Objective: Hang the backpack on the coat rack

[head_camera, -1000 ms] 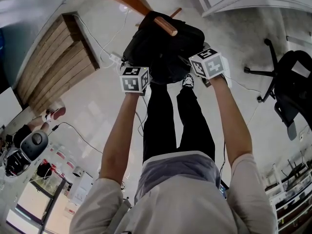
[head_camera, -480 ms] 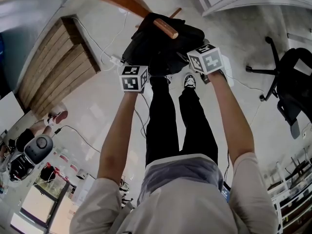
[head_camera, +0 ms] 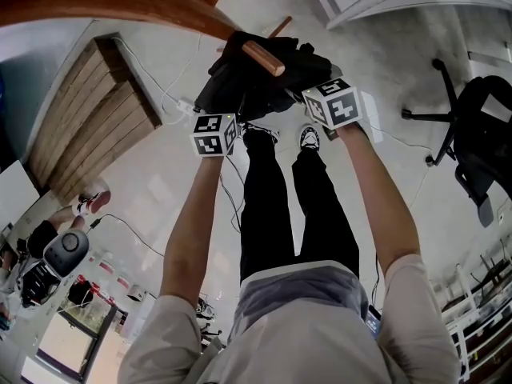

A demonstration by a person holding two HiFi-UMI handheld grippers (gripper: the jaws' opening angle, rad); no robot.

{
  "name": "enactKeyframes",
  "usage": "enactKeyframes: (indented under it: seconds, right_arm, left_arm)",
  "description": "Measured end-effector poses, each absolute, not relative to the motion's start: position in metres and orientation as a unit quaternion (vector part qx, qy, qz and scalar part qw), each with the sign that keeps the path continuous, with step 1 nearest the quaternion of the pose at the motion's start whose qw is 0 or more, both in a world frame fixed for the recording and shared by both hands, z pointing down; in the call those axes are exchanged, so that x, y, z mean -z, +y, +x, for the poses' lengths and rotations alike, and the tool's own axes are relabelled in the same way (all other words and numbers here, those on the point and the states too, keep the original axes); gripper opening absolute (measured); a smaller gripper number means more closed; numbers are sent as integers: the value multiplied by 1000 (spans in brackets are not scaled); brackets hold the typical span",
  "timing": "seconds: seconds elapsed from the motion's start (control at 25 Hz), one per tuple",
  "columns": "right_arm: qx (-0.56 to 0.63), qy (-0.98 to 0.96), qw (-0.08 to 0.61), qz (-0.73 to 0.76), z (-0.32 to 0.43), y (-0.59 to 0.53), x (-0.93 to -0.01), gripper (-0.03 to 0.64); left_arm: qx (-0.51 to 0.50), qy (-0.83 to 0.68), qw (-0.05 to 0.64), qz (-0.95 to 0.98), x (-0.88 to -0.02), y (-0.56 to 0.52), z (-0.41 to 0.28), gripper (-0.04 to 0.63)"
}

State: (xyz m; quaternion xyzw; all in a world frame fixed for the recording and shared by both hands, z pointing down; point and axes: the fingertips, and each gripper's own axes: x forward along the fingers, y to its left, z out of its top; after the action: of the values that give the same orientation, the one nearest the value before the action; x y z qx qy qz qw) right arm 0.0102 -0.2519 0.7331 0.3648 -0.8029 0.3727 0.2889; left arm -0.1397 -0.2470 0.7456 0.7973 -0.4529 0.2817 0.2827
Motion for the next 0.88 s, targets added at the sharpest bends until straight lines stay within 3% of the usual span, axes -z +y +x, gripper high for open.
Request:
enactKeyframes:
  seconds: [0.36, 0.88]
  right_arm:
    - [-369, -797, 288, 381, 19, -256, -736, 400]
    - [-359, -793, 288, 400, 37, -249, -723, 417]
  left_arm:
    - [-262, -491, 306, 772, -748, -248, -140, 313]
    - [-270, -496, 326, 758, -745, -227, -138, 325]
